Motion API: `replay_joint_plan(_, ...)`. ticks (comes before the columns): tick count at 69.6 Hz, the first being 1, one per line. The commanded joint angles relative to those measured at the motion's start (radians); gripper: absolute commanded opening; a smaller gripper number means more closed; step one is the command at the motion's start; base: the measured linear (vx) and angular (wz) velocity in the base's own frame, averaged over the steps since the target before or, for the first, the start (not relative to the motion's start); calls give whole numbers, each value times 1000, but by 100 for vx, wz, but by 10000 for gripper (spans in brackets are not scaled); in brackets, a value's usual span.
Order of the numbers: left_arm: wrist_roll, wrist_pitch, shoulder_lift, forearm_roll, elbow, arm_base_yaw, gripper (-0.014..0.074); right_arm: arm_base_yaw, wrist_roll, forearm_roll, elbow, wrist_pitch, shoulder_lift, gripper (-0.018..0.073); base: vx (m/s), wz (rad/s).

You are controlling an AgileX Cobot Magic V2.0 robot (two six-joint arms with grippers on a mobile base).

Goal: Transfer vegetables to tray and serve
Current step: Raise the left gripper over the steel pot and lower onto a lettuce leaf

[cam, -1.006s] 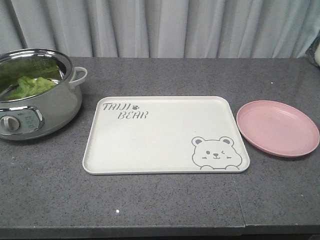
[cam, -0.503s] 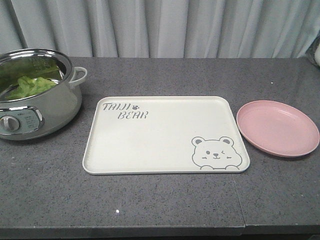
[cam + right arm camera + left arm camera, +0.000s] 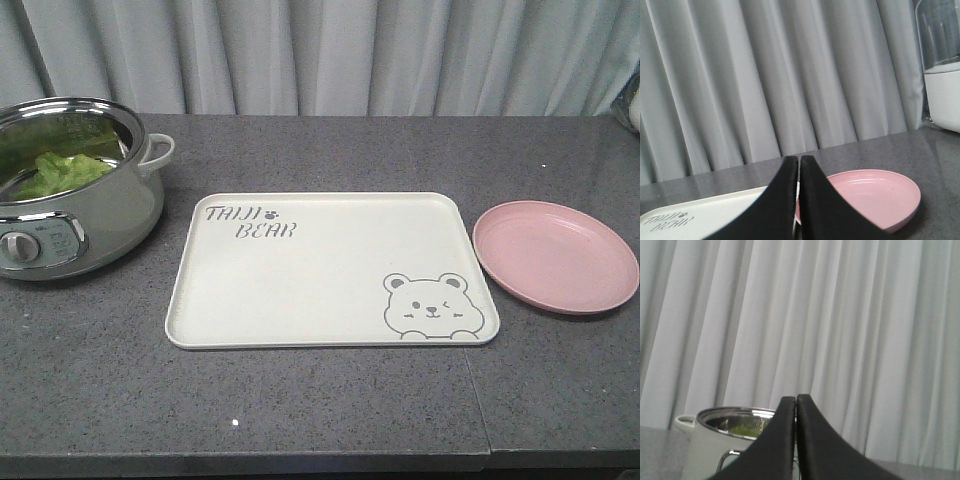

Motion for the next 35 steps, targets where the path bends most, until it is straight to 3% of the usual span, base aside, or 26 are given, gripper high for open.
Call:
replay_joint_plan(1, -11, -116, -13, -8, 21, 2, -6, -6, -1, -2, 14, -57, -5, -3, 0, 0)
replay_joint_plan(12, -48, -143, -13, -8, 20, 2, -6, -6, 1, 43, 12, -59, -5, -3, 0, 0)
replay_joint_plan(20, -196, -125, -13, -1, -8, 2, -6, -6, -1, 46, -61, 16, -3, -3, 0, 0)
replay_joint_plan(29, -244, 58, -13, 132, -147, 2, 3, -6, -8, 41, -229, 228, 67, 17, 0, 0)
replay_joint_plan(35, -244, 220, -13, 167, -248, 2, 24, -6, -27, 41, -318, 281, 133, 81, 0, 0)
